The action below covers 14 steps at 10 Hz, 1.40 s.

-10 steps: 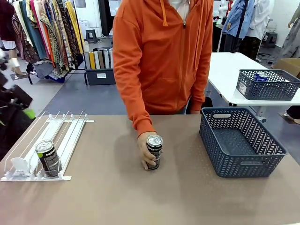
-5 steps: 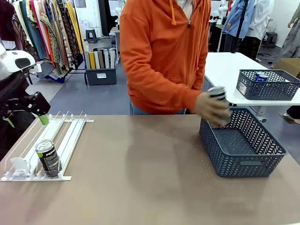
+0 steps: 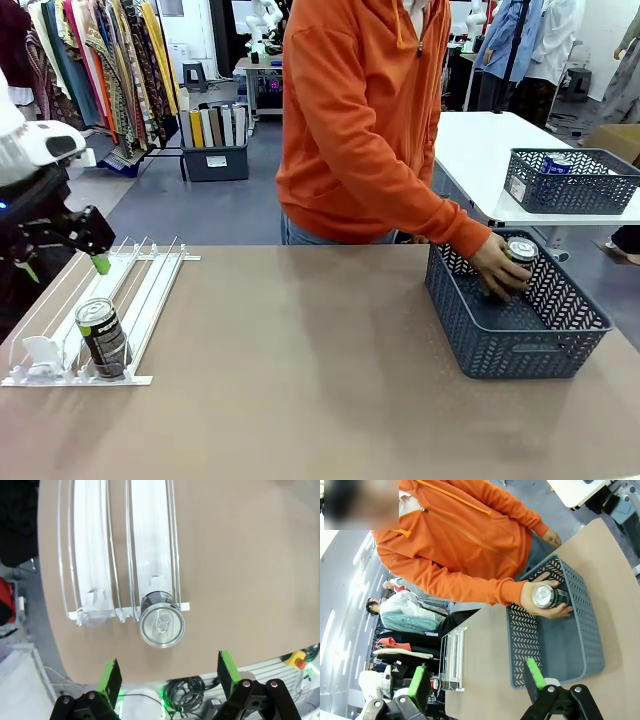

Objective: Retrieve and store the cans from the dispenser.
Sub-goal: Pick up one can from the Automatic Can Dispenser and place it in the middle of the table.

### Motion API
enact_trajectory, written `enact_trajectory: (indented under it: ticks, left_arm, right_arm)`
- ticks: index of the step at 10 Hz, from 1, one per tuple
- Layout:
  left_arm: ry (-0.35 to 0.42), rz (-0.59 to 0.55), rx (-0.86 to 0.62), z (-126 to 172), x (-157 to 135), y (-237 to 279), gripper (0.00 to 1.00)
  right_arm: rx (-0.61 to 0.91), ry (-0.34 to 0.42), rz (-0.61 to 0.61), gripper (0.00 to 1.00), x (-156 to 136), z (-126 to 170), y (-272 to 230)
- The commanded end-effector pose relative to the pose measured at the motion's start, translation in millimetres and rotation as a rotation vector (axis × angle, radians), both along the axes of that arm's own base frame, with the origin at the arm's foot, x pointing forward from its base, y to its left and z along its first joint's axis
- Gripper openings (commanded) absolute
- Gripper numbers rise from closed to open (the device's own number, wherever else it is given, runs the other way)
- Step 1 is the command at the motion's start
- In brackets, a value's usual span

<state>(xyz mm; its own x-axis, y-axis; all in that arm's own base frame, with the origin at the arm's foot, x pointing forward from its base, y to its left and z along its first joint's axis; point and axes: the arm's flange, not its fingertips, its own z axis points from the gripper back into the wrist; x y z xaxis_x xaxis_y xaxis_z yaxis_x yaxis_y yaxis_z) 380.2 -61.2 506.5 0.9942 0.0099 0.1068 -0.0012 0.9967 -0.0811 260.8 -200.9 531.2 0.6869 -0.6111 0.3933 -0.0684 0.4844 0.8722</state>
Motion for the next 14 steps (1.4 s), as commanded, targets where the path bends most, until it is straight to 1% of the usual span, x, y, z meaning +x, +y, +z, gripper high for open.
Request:
enact_trajectory:
  ticks: [1,4,5,6,7,9,12,13,14]
  left_arm:
    - [0.045,0.027,0.047,-21.7,18.2,-8.5,1.00]
    - [0.111,0.036,0.052,-53.7,34.7,-11.7,1.00]
    - [0.136,0.046,0.056,-68.4,37.9,-8.4,1.00]
    - [0.164,0.033,0.030,-78.9,41.1,-6.4,1.00]
    - [0.182,0.037,0.035,-87.0,40.8,-6.2,1.00]
    - [0.213,0.032,0.036,-96.9,42.5,-8.3,1.00]
    - [0.210,0.039,0.040,-97.4,41.4,-6.0,1.00]
    - [0.229,0.032,0.043,-98.3,42.6,-6.4,1.00]
    - [0.227,0.038,0.051,-98.3,42.4,-7.4,0.40]
  right_arm:
    - [0.008,-0.044,-0.002,1.00,3.8,0.2,0.0]
    - [0.008,-0.044,-0.002,1.00,3.8,0.2,0.0]
    - [0.008,-0.044,-0.002,1.00,3.8,0.2,0.0]
    - [0.008,-0.044,-0.002,1.00,3.8,0.2,0.0]
    - [0.008,-0.044,-0.002,1.00,3.8,0.2,0.0]
    - [0.008,-0.044,-0.002,1.00,3.8,0.2,0.0]
    - [0.008,-0.044,-0.002,1.00,3.8,0.2,0.0]
    - [0.008,-0.044,-0.002,1.00,3.8,0.2,0.0]
    - [0.008,-0.044,-0.002,1.00,3.8,0.2,0.0]
